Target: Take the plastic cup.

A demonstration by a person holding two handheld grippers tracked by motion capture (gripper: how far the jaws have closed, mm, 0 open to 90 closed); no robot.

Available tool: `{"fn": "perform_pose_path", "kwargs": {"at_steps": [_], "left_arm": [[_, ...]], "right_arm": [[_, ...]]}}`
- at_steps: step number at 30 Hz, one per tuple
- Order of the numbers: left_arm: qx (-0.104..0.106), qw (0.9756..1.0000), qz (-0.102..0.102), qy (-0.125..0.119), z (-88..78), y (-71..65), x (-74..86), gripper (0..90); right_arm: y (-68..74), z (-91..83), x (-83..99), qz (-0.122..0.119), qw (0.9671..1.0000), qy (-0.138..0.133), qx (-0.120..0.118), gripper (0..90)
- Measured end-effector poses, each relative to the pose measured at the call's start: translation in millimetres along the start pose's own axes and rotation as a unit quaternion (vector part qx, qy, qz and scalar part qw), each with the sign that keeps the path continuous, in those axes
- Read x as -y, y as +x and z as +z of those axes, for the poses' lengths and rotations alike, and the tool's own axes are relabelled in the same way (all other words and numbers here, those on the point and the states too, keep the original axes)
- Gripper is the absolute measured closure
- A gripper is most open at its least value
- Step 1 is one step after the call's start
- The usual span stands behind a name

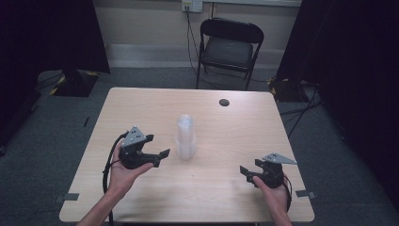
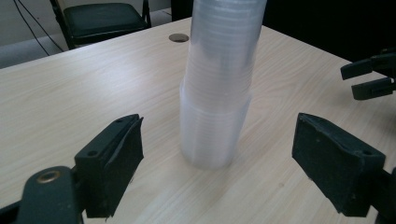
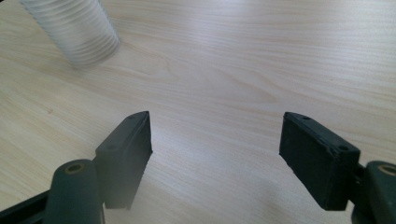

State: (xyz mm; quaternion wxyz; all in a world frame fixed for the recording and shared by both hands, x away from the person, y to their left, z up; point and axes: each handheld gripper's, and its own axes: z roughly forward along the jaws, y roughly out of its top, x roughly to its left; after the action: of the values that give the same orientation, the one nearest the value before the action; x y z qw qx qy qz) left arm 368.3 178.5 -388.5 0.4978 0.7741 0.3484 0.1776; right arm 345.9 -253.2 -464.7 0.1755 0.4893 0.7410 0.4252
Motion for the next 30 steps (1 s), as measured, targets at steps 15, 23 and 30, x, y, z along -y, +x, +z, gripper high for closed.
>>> {"fn": "perform_pose_path", "kwargs": {"at_steps": [15, 23, 30], "left_arm": [[0.027, 0.9995, -0.006, -0.016, 25.3, 0.8, -30.0, 16.5], [0.034, 0.9989, -0.018, -0.026, 32.7, -1.7, -45.4, 16.6], [0.033, 0.9990, -0.010, -0.027, 43.1, -2.2, -53.7, 16.7]], "right_arm": [[7.7, -1.2, -2.3, -0.021, 0.9995, -0.007, -0.021, 23.2], [9.7, -2.0, -2.7, -0.025, 0.9994, -0.007, -0.025, 22.7], [11.4, -2.0, -2.2, -0.027, 0.9992, -0.009, -0.030, 22.8]]}}
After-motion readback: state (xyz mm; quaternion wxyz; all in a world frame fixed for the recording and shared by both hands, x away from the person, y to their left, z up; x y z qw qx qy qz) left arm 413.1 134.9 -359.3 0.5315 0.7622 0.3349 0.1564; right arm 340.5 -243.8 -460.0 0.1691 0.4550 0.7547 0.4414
